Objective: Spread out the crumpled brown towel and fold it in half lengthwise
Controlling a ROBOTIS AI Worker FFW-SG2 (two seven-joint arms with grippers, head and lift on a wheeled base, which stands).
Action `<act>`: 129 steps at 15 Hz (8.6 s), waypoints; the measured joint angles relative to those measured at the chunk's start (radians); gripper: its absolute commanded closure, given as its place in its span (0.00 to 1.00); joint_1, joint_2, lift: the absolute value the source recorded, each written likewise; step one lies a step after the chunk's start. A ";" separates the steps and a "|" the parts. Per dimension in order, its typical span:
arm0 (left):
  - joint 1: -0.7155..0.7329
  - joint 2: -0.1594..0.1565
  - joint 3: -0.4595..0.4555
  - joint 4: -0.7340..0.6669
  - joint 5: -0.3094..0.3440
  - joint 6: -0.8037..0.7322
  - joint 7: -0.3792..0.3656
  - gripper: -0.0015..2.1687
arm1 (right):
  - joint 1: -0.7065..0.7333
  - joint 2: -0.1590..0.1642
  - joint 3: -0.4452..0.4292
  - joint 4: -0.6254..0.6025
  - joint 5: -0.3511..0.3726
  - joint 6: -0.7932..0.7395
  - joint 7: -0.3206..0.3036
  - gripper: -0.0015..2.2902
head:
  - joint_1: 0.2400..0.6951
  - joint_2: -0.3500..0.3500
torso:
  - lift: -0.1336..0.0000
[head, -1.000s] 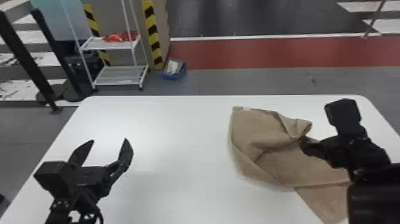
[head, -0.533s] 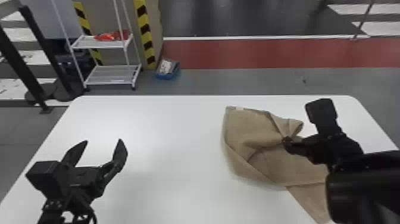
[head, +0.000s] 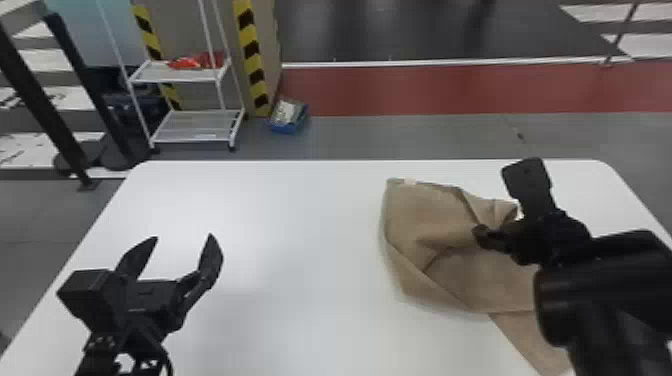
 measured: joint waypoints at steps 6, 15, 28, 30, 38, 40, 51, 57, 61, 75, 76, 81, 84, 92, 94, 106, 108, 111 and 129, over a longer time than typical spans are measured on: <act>0.007 0.003 0.000 -0.001 0.000 0.000 0.000 0.03 | -0.001 0.000 0.005 0.002 0.007 0.037 0.000 0.62 | 1.00 0.60 | 0.07; 0.015 0.009 0.000 -0.003 0.000 0.000 0.006 0.04 | 0.065 0.000 0.023 -0.126 -0.253 -0.075 0.055 0.62 | 1.00 0.74 | 0.07; 0.036 -0.008 0.311 -0.072 0.135 0.064 0.000 0.03 | -0.048 0.000 0.413 0.217 -0.524 -0.717 0.191 0.62 | 0.97 1.00 | 0.07; 0.042 -0.011 0.327 -0.077 0.144 0.068 0.000 0.03 | -0.074 0.000 0.453 0.285 -0.556 -0.768 0.191 0.62 | 0.97 1.00 | 0.07; 0.035 -0.005 0.332 -0.072 0.158 0.076 -0.003 0.03 | -0.071 0.000 0.534 0.330 -0.524 -0.749 0.156 0.00 | 1.00 1.00 | 0.07; 0.034 -0.005 0.329 -0.070 0.158 0.077 -0.006 0.03 | -0.066 0.000 0.521 0.308 -0.506 -0.752 0.136 0.02 | 1.00 1.00 | 0.07; 0.012 0.018 0.316 -0.035 0.166 0.089 -0.023 0.04 | 0.075 0.000 0.424 -0.096 -0.284 -0.067 0.166 0.13 | 1.00 1.00 | 0.07; -0.007 0.040 0.315 -0.009 0.182 0.103 -0.031 0.04 | 0.242 0.000 0.376 -0.370 -0.218 0.235 0.232 0.13 | 1.00 1.00 | 0.07; -0.009 0.053 0.303 -0.005 0.186 0.107 -0.032 0.04 | 0.225 0.000 0.361 -0.358 -0.111 0.230 0.216 0.13 | 1.00 1.00 | 0.07; -0.012 0.053 0.296 0.012 0.190 0.107 -0.034 0.04 | 0.189 0.000 0.347 -0.295 -0.022 0.303 0.260 0.56 | 1.00 1.00 | 0.07; -0.012 0.052 0.296 0.013 0.190 0.107 -0.034 0.04 | 0.191 0.000 0.347 -0.299 -0.026 0.305 0.263 0.62 | 1.00 1.00 | 0.07; -0.014 0.051 0.298 0.016 0.190 0.107 -0.034 0.04 | 0.200 0.000 0.299 -0.385 -0.142 0.266 0.334 0.62 | 1.00 1.00 | 0.07; -0.014 0.051 0.298 0.016 0.190 0.107 -0.034 0.04 | 0.188 0.000 0.238 -0.448 -0.213 0.210 0.343 0.62 | 1.00 1.00 | 0.07; -0.031 0.048 0.291 0.034 0.187 0.107 -0.035 0.04 | 0.164 0.000 -0.032 -0.424 -0.169 0.125 0.191 0.43 | 1.00 0.98 | 0.07; -0.038 0.046 0.285 0.042 0.184 0.107 -0.037 0.04 | 0.166 0.000 -0.032 -0.368 -0.048 0.146 0.157 0.00 | 1.00 0.89 | 0.07; -0.059 0.035 0.281 0.057 0.173 0.110 -0.041 0.04 | 0.246 0.000 0.173 -0.422 0.390 -0.241 0.768 0.07 | 1.00 1.00 | 0.07; -0.060 0.035 0.281 0.059 0.172 0.111 -0.041 0.04 | 0.244 0.000 0.183 -0.421 0.411 -0.272 0.872 0.09 | 1.00 1.00 | 0.07; -0.059 0.035 0.281 0.060 0.170 0.111 -0.041 0.04 | 0.245 0.000 0.188 -0.422 0.457 -0.296 0.992 0.09 | 1.00 1.00 | 0.07; -0.074 0.034 0.273 0.085 0.163 0.110 -0.041 0.04 | 0.191 -0.107 0.290 -0.223 0.640 -0.327 0.993 0.18 | 1.00 1.00 | 0.07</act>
